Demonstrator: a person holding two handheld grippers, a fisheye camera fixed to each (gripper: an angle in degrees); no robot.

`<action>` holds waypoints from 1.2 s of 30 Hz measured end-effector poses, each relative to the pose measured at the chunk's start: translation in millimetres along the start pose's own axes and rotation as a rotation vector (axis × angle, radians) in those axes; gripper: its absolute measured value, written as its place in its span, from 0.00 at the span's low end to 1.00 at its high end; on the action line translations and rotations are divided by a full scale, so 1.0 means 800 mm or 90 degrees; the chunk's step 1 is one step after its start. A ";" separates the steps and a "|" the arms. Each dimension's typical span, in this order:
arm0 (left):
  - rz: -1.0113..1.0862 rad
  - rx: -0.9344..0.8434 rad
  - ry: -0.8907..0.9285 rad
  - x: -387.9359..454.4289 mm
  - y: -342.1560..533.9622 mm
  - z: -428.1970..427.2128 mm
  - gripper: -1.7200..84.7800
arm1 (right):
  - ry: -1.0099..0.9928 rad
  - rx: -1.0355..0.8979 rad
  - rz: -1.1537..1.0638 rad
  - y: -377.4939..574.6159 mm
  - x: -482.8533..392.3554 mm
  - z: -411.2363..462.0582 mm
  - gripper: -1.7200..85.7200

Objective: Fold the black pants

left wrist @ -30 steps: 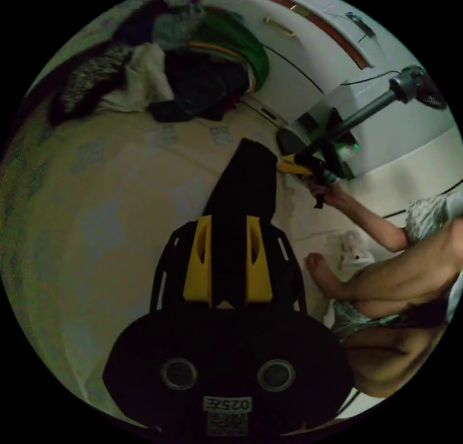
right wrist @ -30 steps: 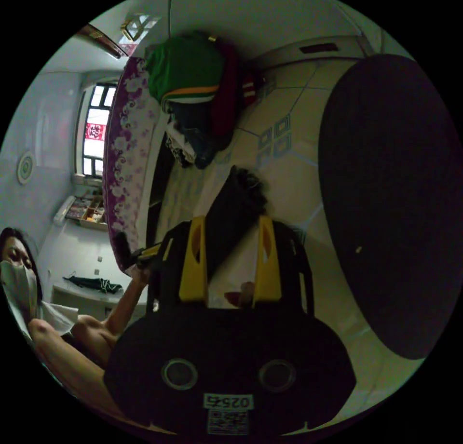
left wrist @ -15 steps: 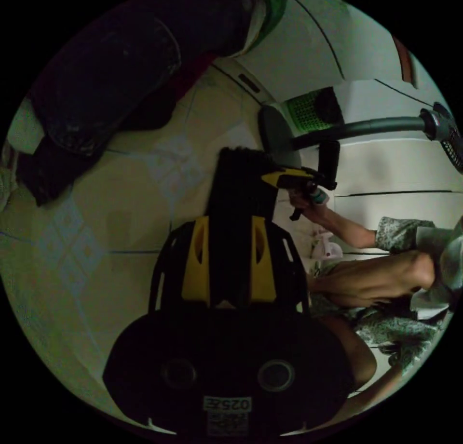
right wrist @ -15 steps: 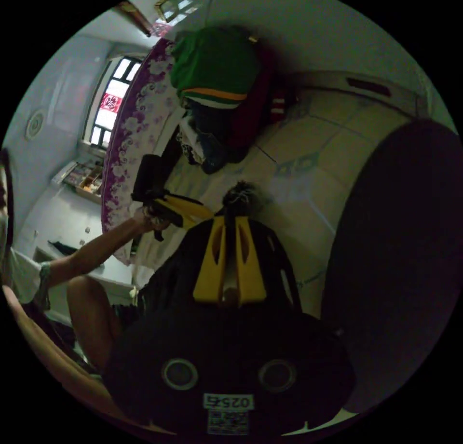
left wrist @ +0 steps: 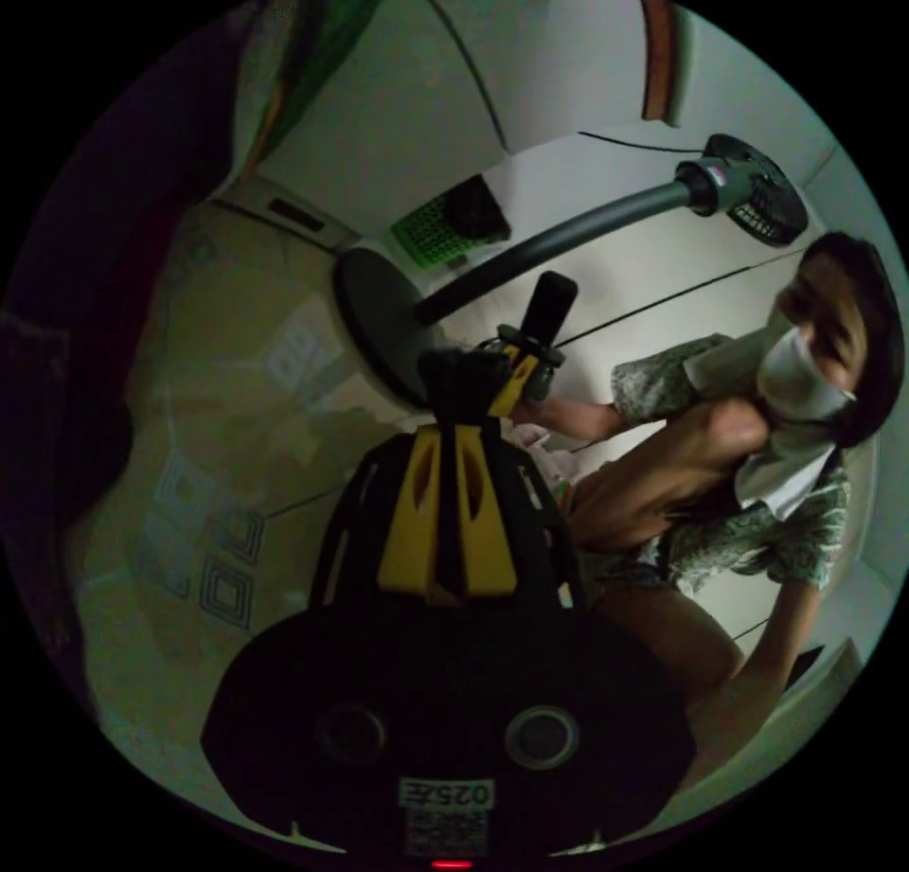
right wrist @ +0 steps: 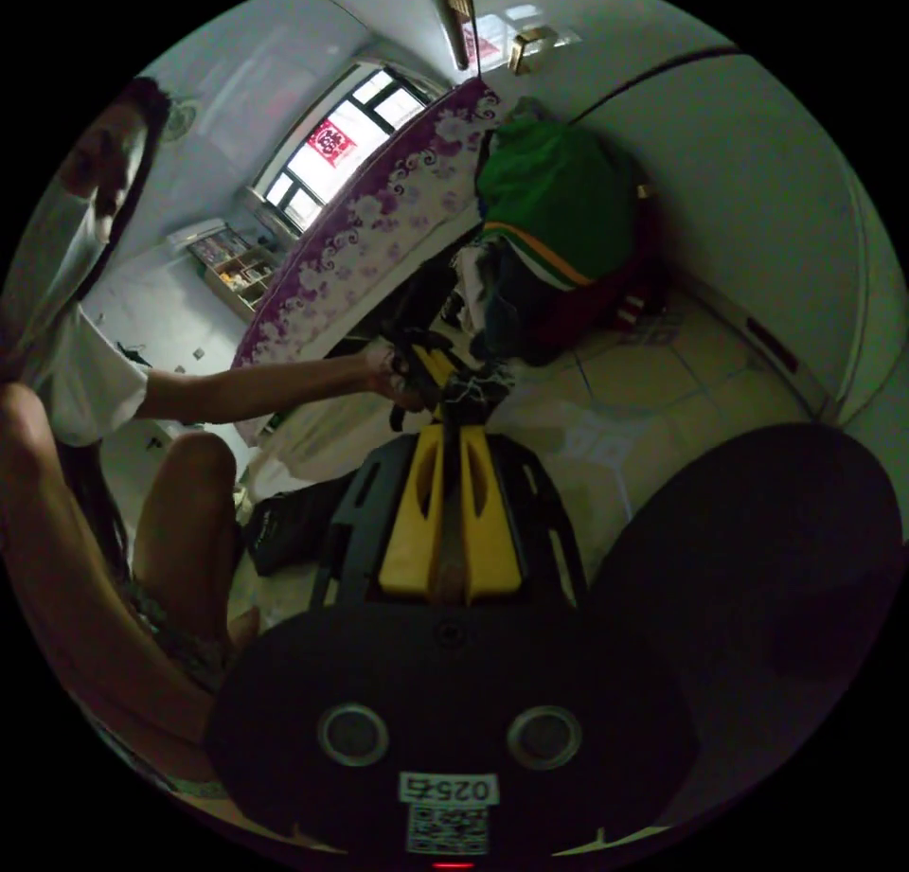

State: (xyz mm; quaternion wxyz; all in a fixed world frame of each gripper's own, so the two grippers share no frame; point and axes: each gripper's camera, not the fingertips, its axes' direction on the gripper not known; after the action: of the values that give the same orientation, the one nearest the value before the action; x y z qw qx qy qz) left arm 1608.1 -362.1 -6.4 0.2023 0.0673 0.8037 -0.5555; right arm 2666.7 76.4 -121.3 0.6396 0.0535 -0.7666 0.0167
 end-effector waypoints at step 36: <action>0.321 0.020 0.008 0.226 0.613 0.040 0.00 | -0.250 0.051 -0.249 0.092 -0.085 -0.140 0.08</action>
State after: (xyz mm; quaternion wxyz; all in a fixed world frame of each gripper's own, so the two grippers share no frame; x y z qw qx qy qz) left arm 1614.9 -229.3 -512.5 0.3286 0.2720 0.7540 -0.4995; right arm 2780.6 163.9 -164.3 0.4675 0.2278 -0.8496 -0.0877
